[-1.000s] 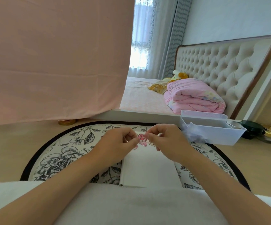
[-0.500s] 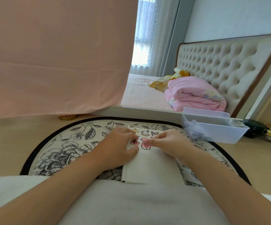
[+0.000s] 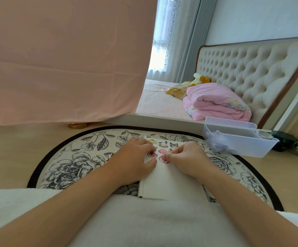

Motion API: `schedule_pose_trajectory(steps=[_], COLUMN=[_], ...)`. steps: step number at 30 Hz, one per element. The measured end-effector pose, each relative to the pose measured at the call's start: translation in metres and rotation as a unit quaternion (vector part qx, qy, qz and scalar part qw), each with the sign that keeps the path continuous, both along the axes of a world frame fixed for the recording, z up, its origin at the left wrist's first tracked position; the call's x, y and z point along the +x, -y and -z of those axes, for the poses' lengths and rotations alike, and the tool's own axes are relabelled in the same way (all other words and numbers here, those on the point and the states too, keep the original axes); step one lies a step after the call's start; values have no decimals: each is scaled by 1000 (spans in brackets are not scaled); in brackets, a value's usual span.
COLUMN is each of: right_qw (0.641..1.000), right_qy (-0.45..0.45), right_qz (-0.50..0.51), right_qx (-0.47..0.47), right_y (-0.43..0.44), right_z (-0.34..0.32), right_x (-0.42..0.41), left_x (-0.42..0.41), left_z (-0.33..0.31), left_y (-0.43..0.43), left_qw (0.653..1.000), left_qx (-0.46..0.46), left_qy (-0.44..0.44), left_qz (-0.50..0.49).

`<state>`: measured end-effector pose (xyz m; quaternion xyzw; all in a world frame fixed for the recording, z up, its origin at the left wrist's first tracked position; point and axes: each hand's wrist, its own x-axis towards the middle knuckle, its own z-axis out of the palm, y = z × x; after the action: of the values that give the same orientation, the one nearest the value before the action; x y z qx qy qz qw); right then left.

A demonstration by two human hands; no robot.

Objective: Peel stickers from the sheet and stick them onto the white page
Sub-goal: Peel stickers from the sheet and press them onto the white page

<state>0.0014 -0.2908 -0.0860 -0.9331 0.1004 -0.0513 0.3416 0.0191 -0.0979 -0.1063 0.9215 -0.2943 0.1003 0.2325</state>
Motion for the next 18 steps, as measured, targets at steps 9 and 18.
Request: schedule_pose_trajectory(steps=[9,18], right_qw=[996,961], right_qy=[33,74], right_qz=[-20,-62], right_qx=[-80,-259], right_y=[-3,-2], right_z=[-4,-12], right_x=[-13,-31], left_x=[-5,-10], left_z=[-5,-10], left_y=[1,0], left_qw=[994,992], left_qx=[-2,68], left_qy=[43,33], left_qz=[100,100])
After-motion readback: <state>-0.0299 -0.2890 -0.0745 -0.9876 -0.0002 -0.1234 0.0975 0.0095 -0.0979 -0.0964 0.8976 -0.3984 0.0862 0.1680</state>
